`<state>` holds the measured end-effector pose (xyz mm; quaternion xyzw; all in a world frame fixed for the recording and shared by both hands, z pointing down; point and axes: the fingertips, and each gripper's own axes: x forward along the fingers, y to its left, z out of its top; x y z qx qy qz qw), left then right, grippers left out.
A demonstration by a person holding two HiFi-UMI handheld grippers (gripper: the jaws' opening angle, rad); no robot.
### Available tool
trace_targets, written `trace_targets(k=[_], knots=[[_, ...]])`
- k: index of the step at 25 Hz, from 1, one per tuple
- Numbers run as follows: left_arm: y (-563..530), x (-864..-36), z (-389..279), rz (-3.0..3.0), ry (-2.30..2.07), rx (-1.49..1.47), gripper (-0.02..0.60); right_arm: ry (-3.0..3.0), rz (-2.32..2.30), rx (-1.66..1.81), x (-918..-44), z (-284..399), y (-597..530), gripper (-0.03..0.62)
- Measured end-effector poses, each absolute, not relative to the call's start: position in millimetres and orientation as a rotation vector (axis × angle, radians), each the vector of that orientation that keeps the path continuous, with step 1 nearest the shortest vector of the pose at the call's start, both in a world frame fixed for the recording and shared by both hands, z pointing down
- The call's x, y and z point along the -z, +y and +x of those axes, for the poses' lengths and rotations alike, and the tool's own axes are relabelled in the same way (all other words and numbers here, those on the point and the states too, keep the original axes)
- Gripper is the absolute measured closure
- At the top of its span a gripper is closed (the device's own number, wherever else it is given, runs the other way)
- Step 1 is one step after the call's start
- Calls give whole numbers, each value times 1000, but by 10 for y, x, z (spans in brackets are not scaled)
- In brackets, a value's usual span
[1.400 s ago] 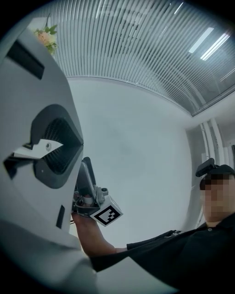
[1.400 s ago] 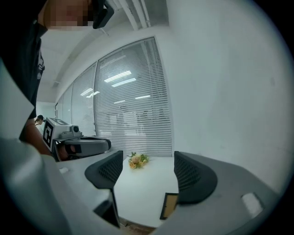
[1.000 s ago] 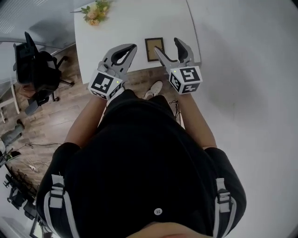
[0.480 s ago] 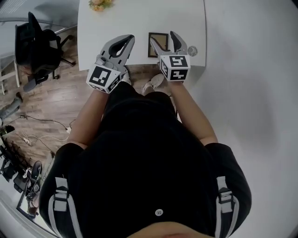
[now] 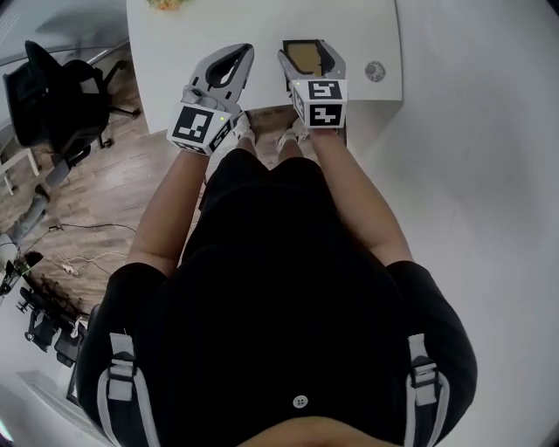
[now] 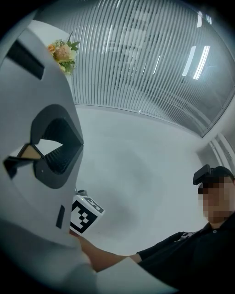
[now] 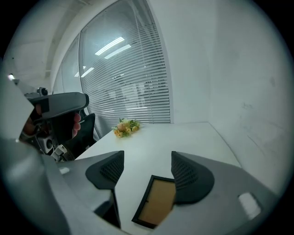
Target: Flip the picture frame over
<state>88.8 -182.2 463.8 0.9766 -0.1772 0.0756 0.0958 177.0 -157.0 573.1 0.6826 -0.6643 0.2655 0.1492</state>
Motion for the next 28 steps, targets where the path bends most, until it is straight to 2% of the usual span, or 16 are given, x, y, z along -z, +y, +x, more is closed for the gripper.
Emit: trace_targets(k=[10, 14, 28], knots=[[-1787, -5047, 956, 2915, -426, -253, 580, -1798, 1941, -870, -6300, 1612, -1447, 284], [-1804, -5226, 900, 2901, -422, -283, 580, -1756, 1932, -895, -6543, 1549, -1444, 322], [-1778, -5571, 879, 2881, -363, -355, 580, -1588, 1916, -969, -7020, 1550, -1376, 387]])
